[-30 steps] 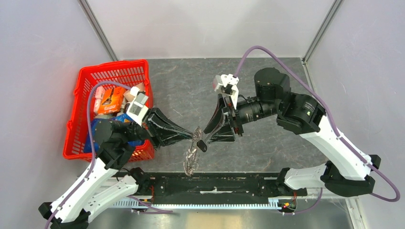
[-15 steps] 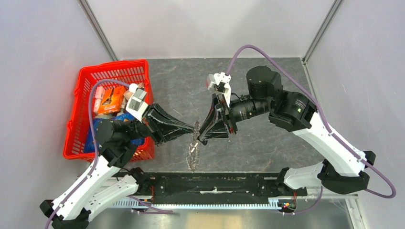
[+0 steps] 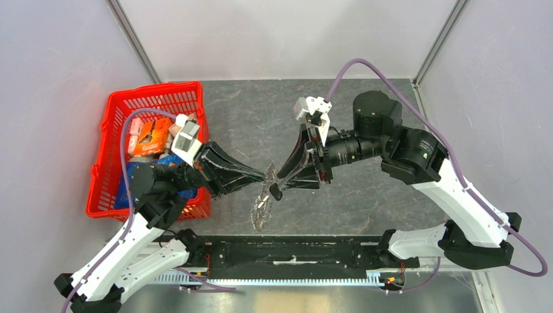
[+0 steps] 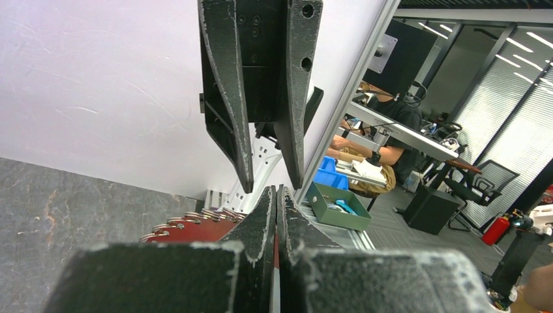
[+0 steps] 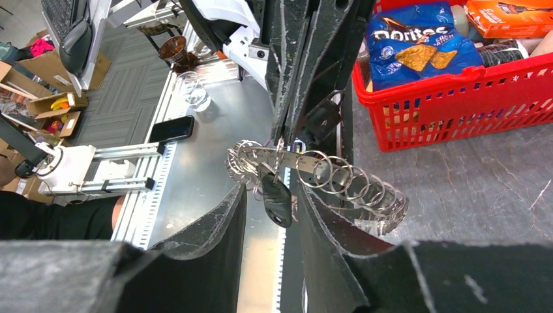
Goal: Put the keys on the keyring
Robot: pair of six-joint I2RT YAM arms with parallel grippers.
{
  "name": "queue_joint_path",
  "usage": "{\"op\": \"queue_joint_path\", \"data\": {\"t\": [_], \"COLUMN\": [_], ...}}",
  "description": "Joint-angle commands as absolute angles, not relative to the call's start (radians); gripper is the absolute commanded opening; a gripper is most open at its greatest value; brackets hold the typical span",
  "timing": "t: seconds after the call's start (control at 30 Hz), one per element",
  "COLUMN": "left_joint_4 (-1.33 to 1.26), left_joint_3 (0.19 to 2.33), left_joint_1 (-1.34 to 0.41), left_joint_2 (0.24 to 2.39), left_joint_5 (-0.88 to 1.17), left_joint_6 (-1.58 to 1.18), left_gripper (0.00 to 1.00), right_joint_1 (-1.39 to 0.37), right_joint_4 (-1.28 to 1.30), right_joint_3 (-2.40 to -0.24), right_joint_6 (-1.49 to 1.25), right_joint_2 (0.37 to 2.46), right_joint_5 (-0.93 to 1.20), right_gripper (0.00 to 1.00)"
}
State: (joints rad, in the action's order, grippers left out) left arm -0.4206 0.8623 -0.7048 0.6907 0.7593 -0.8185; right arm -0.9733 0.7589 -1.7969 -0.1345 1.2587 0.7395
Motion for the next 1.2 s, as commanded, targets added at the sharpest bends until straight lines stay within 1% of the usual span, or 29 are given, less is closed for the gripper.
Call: {"op": "queue_joint_path", "data": {"t": [0.0,0.17,0.33,0.83,0.93,1.0,1.07,1.13,1.17], "left_joint_4": [-0.456,-0.448,-0.433,-0.387,-0.388,-0.388,-0.387,-0.388,-0.387], "left_joint_3": [0.872,0.873,0.873,0.873,0.873,0.874,0.874,0.874,0.875], "left_joint_1": [-0.71,-0.71,-0.71,-0.711,-0.71,-0.71,-0.711,-0.71,-0.71], "left_joint_2": [0.674,0.667,0.662,0.647,0.644,0.643,0.643,0.642,0.643], "left_joint_5": [0.729,0.721,0.708,0.658,0.655,0.655,0.654,0.658,0.66], "left_joint_6": [-0.83,-0.822,-0.812,-0.78,-0.781,-0.781,-0.781,-0.781,-0.782], "left_gripper": [0.02,0.02,0.02,0.02,0.02,0.02,0.02,0.02,0.02], "right_joint_1": [-0.976,-0.976,-0.975,-0.984,-0.986,-0.986,-0.988,-0.988,-0.988], "right_joint_4": [0.703,0.687,0.671,0.664,0.667,0.667,0.673,0.691,0.706], "right_joint_3": [-1.833,-1.835,-1.832,-1.831,-1.84,-1.844,-1.851,-1.869,-1.881], "right_joint_6": [-0.145,-0.158,-0.172,-0.181,-0.181,-0.181,-0.18,-0.173,-0.166], "right_joint_2": [1.282,1.295,1.302,1.323,1.33,1.333,1.336,1.341,1.342], "right_joint_5": [0.751,0.762,0.778,0.786,0.785,0.785,0.784,0.777,0.769], "right_gripper": [0.41,0.4,0.35,0.28,0.24,0.2,0.12,0.0,0.0]}}
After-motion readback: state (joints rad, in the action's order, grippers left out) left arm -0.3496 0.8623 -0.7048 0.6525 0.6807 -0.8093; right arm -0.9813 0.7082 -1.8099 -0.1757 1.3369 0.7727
